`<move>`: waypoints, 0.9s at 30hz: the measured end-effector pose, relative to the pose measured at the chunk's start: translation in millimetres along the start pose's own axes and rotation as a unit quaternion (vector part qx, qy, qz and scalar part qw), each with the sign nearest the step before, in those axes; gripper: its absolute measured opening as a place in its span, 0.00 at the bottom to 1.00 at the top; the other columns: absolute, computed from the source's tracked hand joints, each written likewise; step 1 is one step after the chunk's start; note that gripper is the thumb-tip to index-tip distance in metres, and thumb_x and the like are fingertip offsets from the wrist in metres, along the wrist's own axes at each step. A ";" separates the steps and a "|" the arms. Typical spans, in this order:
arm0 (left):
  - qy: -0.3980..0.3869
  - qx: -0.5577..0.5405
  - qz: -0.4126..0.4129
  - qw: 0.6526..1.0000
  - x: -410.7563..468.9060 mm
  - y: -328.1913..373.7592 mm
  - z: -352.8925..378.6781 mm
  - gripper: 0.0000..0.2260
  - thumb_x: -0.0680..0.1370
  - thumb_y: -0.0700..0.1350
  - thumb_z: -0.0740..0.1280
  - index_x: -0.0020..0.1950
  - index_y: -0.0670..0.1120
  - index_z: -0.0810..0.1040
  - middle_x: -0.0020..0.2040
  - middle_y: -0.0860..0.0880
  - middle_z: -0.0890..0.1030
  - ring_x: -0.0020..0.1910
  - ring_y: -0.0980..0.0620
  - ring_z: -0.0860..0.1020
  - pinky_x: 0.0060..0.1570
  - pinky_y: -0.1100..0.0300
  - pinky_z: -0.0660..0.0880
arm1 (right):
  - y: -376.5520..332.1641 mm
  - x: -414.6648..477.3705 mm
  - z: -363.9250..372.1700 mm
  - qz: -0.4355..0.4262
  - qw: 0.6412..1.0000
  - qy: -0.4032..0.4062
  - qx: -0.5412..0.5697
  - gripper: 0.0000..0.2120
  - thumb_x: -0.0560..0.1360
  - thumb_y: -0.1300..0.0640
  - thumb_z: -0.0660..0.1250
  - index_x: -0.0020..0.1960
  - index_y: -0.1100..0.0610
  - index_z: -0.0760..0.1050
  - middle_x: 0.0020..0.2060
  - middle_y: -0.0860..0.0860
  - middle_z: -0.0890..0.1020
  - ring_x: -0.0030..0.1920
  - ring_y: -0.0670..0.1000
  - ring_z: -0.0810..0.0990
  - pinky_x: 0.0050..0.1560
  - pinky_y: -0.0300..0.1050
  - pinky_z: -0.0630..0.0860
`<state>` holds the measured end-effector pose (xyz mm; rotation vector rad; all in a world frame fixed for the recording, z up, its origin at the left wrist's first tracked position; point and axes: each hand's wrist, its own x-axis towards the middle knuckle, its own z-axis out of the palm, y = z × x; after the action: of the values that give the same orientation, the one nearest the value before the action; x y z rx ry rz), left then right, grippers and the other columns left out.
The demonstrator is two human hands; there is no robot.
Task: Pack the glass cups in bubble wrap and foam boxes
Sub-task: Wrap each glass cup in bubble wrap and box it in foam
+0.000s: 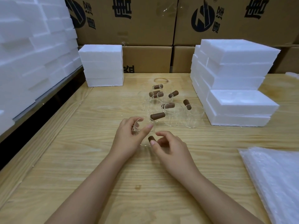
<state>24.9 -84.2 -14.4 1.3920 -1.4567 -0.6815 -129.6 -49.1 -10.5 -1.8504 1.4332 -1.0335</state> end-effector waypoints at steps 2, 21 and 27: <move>-0.015 0.023 0.011 1.000 -2.8 2.0 2.5 0.22 0.63 0.71 0.66 0.50 0.61 0.72 0.50 0.53 0.73 0.44 0.68 0.72 0.42 0.75 0.67 | 3.5 0.7 -6.6 0.003 1.000 0.005 0.023 0.10 0.75 0.51 0.67 0.55 0.51 0.77 0.35 0.44 0.80 0.38 0.41 0.77 0.44 0.32 0.72; -0.117 0.047 0.085 0.988 -19.3 15.3 17.9 0.30 0.60 0.58 0.79 0.56 0.58 0.69 0.54 0.60 0.79 0.54 0.63 0.78 0.53 0.61 0.75 | 22.0 21.5 -27.8 0.019 0.984 0.165 0.067 0.16 0.80 0.54 0.61 0.36 0.57 0.76 0.28 0.45 0.80 0.30 0.38 0.80 0.29 0.32 0.69; -0.116 0.051 0.139 0.982 -20.4 19.0 20.6 0.32 0.64 0.51 0.81 0.55 0.62 0.61 0.61 0.59 0.77 0.54 0.61 0.77 0.49 0.60 0.77 | 20.4 18.9 -26.9 -0.047 0.978 0.193 0.061 0.15 0.80 0.55 0.61 0.36 0.58 0.73 0.27 0.49 0.77 0.31 0.44 0.81 0.30 0.36 0.69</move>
<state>-4.1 -65.6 -10.5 1.1812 -1.8514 -0.6100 -160.5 -72.2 -8.4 -1.7051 1.4624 -1.5593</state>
